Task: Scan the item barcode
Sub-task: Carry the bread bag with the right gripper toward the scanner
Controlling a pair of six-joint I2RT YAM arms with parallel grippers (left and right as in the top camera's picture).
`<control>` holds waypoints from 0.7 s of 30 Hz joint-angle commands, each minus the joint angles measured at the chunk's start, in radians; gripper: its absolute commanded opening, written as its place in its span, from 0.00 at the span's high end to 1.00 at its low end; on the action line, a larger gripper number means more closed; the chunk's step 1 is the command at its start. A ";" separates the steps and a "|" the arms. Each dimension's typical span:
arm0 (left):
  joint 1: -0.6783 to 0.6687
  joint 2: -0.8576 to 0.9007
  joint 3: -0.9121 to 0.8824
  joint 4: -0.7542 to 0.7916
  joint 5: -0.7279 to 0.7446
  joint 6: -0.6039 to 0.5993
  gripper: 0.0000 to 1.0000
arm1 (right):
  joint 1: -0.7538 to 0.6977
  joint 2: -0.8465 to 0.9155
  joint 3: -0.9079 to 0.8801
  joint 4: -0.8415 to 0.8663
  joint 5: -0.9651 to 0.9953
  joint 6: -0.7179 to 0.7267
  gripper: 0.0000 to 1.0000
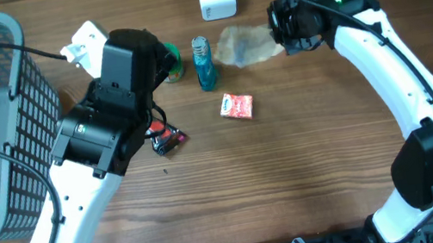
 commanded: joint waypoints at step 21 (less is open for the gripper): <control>-0.005 0.059 -0.001 -0.037 -0.012 -0.106 0.00 | -0.189 0.305 0.033 0.318 -0.932 0.230 0.95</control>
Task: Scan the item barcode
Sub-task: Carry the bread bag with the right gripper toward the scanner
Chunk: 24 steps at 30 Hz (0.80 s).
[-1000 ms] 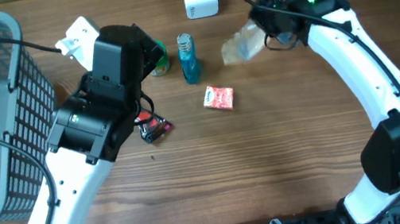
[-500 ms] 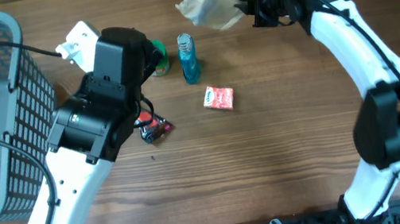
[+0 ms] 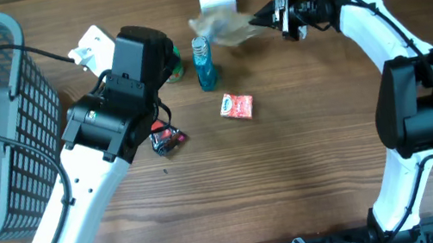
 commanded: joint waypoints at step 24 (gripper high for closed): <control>-0.004 0.004 -0.001 -0.016 -0.013 -0.013 0.00 | -0.084 0.000 0.021 -0.166 0.427 -1.818 0.00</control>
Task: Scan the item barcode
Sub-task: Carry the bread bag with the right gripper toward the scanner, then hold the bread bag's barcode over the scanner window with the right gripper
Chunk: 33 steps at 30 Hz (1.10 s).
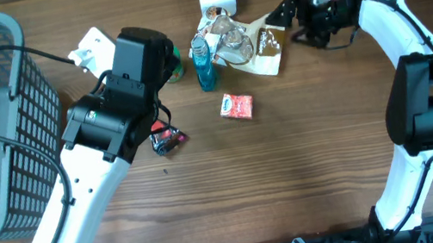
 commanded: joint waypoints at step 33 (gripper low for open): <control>-0.003 0.004 -0.001 -0.053 -0.013 -0.009 0.00 | 0.129 0.342 0.010 0.360 -0.014 0.262 0.73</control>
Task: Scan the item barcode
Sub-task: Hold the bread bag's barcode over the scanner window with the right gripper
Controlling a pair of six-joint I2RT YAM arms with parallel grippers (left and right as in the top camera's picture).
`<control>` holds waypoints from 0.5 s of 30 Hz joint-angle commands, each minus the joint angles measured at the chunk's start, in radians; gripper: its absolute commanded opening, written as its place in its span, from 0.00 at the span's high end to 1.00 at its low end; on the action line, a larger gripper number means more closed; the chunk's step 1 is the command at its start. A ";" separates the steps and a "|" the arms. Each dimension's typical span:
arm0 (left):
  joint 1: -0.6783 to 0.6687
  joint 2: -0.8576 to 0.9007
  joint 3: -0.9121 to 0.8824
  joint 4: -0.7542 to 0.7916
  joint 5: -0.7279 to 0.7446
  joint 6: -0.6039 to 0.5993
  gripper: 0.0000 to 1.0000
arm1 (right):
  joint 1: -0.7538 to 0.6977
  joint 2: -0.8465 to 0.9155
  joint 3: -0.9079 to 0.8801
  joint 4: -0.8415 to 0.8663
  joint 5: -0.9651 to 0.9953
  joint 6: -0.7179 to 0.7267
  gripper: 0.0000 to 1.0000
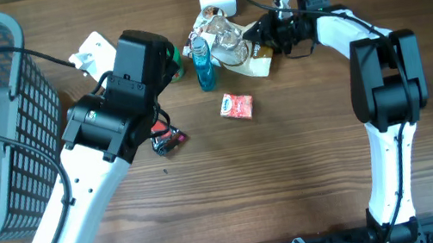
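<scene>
The white barcode scanner stands at the far middle of the table. Just in front of it is a crumpled clear plastic bag (228, 39) with a tan card inside. My right gripper (260, 36) reaches in from the right at the bag's right edge and appears shut on it. My left gripper (167, 63) sits under its black wrist beside a green item (178, 63); its fingers are hidden.
A blue bottle (203, 64) stands left of the bag. A red packet (237, 106) and a small dark-and-red item (168, 140) lie nearer the front. A grey mesh basket fills the left side. A white object (89, 51) lies behind the left arm.
The right arm has swung left, so its gripper now sits over the bag's right edge instead of farther right. The bag looks more bunched toward the scanner. The left arm is still.
The right gripper held the clear bag right of the scanner, then just in front of the scanner. Later the bag was spread out below the scanner with the gripper at its right. Now the gripper is closer in on the bag. The left arm barely moved.
</scene>
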 commanded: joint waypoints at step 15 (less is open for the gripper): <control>-0.003 0.004 -0.001 -0.009 -0.017 -0.009 0.00 | -0.051 -0.351 -0.020 -0.255 0.067 -0.277 0.91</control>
